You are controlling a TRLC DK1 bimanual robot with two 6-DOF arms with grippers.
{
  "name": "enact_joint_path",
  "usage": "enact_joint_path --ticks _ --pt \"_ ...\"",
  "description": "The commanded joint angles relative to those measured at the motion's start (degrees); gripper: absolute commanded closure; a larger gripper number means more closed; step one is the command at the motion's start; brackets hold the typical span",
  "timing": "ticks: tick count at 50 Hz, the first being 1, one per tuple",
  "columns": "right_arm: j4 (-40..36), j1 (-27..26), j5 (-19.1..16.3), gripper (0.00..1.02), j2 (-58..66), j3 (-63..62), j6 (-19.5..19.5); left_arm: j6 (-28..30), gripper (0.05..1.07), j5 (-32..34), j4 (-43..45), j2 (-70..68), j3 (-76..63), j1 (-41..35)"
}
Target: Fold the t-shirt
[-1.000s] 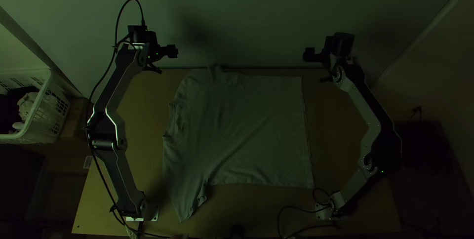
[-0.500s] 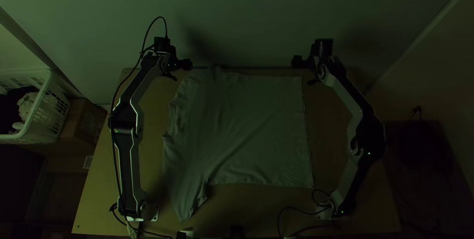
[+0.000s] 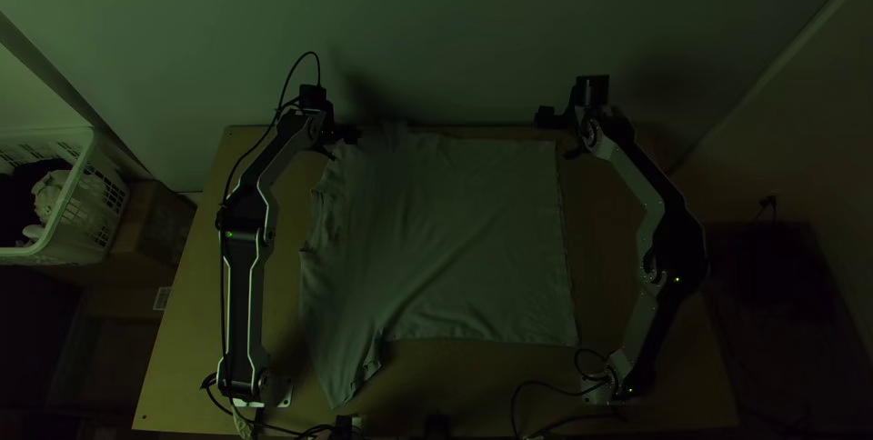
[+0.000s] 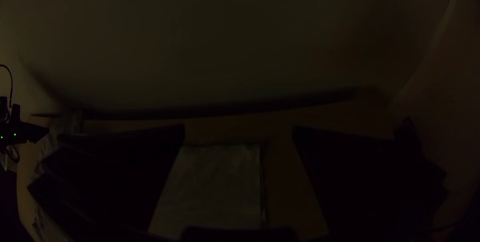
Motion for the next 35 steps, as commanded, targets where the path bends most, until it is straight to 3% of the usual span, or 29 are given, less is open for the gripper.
enact_joint_path --ticks 1,13,15,20,23,24,35 --pt "-0.99 -0.29 0.16 0.03 0.8 1.08 1.63 0.22 0.2 -1.27 0.67 2.24 1.82 -0.51" --pt "-1.69 -0.29 0.08 0.03 -0.07 0.82 2.95 1.27 0.22 -2.5 0.41 4.44 1.82 -0.86" --pt "-1.78 -0.29 -0.01 0.03 -0.16 0.82 3.56 1.8 0.35 -2.59 0.41 4.7 1.82 -0.94" --pt "-2.31 -0.47 -0.54 0.03 0.01 0.82 4.97 2.33 0.84 -2.59 0.32 4.62 1.82 -1.21" --pt "-3.1 -0.73 -1.07 0.03 0.45 1.08 5.76 2.85 1.02 -2.5 -0.12 4.44 1.82 -1.3" --pt "-3.19 -0.73 -1.33 0.03 0.63 1.08 5.85 2.85 1.05 -2.5 -0.21 4.35 1.82 -1.38" --pt "-3.98 -1.26 -2.38 0.04 3.62 2.67 6.37 2.94 1.05 -2.32 -1.79 2.16 1.82 -1.65"
